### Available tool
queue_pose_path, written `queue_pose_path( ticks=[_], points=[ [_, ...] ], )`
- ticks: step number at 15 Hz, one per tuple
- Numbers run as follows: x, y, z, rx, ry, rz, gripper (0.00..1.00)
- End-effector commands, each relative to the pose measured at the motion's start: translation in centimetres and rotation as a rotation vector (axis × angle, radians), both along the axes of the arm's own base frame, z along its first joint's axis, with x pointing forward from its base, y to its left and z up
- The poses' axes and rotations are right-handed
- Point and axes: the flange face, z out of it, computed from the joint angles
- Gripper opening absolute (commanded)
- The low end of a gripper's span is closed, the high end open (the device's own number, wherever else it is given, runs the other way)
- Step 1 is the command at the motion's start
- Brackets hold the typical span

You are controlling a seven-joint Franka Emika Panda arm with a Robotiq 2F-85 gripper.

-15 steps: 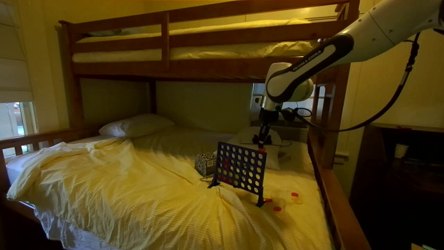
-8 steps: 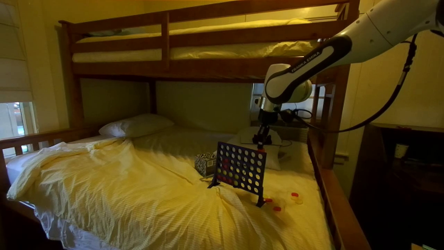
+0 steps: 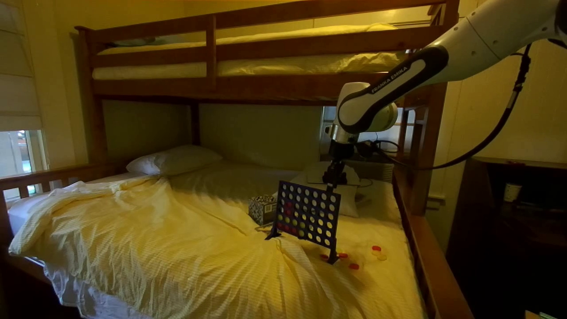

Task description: Move the blue object slightly to the left and then pick up the orange object and put it in the blue object

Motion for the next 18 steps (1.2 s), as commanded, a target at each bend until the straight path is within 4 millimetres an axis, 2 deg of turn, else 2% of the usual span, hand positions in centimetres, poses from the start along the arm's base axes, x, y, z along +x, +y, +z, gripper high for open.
queue_pose_path(
  ticks=[1,4,10,16,17,18],
  points=[
    [0.3,0.2,0.4,0.035,-0.006,-0.016,0.82],
    [-0.2,0.3,0.7,0.071,-0.006,-0.033,0.99],
    [-1.2,-0.5,1.6,0.164,-0.018,-0.078,1.00],
    [-2.2,-1.1,2.5,0.180,-0.004,-0.110,1.00],
    [-1.1,-1.1,1.9,0.153,-0.011,-0.105,1.00],
    [-1.3,-1.1,2.0,0.154,-0.009,-0.105,1.00]
  ],
)
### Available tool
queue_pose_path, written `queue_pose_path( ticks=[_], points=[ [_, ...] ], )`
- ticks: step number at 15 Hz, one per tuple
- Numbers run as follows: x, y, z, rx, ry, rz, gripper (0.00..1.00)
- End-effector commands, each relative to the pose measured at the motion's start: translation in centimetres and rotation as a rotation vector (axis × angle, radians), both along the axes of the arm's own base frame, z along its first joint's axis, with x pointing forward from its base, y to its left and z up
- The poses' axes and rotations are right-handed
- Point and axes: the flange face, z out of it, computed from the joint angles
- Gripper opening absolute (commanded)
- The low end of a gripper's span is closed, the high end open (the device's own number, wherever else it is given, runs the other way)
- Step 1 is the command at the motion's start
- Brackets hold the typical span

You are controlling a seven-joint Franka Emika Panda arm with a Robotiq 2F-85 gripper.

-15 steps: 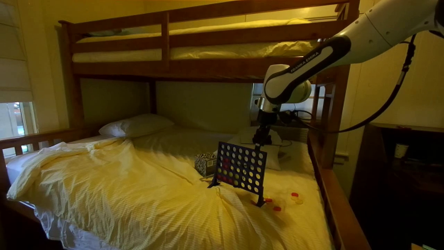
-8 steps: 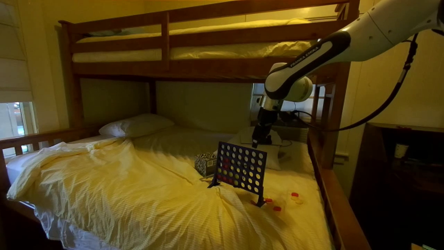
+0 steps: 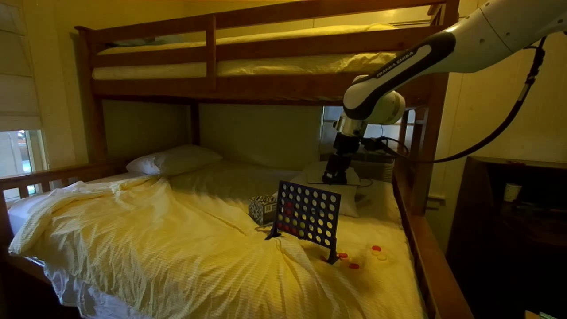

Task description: Move the blue object slightly to the left and then pick up the orange object and put it in the blue object

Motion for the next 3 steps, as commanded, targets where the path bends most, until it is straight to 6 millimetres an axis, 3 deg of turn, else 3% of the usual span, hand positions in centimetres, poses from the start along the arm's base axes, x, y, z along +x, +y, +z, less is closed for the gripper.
queue_pose_path(
  ticks=[1,3],
  points=[
    [-0.08,0.01,0.13,0.001,0.002,0.000,1.00],
    [-0.12,0.02,0.18,0.001,0.003,0.000,1.00]
  ],
)
